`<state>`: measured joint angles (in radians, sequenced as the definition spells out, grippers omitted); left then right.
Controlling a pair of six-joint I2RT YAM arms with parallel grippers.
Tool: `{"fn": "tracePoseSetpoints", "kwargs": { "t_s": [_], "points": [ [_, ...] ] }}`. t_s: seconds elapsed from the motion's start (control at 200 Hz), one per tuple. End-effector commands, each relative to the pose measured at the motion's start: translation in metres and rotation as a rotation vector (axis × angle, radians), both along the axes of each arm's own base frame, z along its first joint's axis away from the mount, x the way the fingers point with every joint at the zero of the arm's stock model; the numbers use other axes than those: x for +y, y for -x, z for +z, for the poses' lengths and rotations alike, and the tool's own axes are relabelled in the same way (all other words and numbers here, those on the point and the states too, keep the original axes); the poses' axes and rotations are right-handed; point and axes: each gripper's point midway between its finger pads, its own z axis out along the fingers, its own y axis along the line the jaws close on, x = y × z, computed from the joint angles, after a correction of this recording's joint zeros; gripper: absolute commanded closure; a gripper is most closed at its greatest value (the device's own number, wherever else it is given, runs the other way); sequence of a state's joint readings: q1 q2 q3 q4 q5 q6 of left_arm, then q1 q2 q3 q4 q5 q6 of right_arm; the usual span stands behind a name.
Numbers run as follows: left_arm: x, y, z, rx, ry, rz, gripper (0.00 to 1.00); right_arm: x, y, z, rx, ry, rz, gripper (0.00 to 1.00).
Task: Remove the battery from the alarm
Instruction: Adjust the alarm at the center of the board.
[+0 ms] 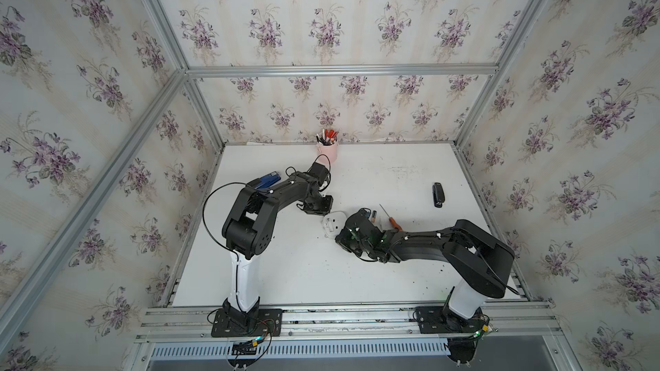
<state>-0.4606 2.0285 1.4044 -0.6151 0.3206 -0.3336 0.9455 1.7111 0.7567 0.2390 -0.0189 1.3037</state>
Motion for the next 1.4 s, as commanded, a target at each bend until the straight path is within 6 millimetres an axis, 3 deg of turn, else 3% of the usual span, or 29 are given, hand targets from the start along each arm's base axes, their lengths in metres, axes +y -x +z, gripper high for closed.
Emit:
{"fn": "tracePoseSetpoints", "kwargs": {
  "t_s": [0.0,0.18,0.37,0.589,0.719,0.834,1.124,1.394],
  "points": [
    [0.001,0.006,0.001,-0.001,0.005,-0.005,0.95,-0.009,-0.004,-0.004,0.003,0.039,0.011,1.0],
    [0.005,0.017,-0.001,0.002,0.014,0.006,0.96,-0.02,-0.014,-0.001,-0.002,0.065,0.035,1.0],
    [0.018,0.028,-0.003,0.01,-0.02,0.049,0.96,-0.033,-0.005,-0.001,0.029,0.119,0.07,1.0],
    [0.04,-0.006,0.019,-0.074,-0.119,0.175,0.96,-0.057,-0.016,-0.008,0.053,0.185,0.053,1.0],
    [0.023,-0.03,0.024,-0.098,-0.06,0.17,0.95,-0.061,-0.03,-0.008,0.04,0.209,0.045,1.0],
    [0.009,-0.036,0.023,-0.101,-0.033,0.145,0.96,-0.058,-0.044,-0.006,0.031,0.212,0.054,1.0],
    [0.005,-0.004,0.007,-0.058,-0.032,0.132,0.96,-0.059,-0.056,-0.014,0.033,0.253,0.074,1.0],
    [-0.001,0.02,0.008,-0.054,-0.018,0.106,0.96,-0.067,-0.076,-0.012,0.013,0.276,0.088,1.0]
  ]
}}
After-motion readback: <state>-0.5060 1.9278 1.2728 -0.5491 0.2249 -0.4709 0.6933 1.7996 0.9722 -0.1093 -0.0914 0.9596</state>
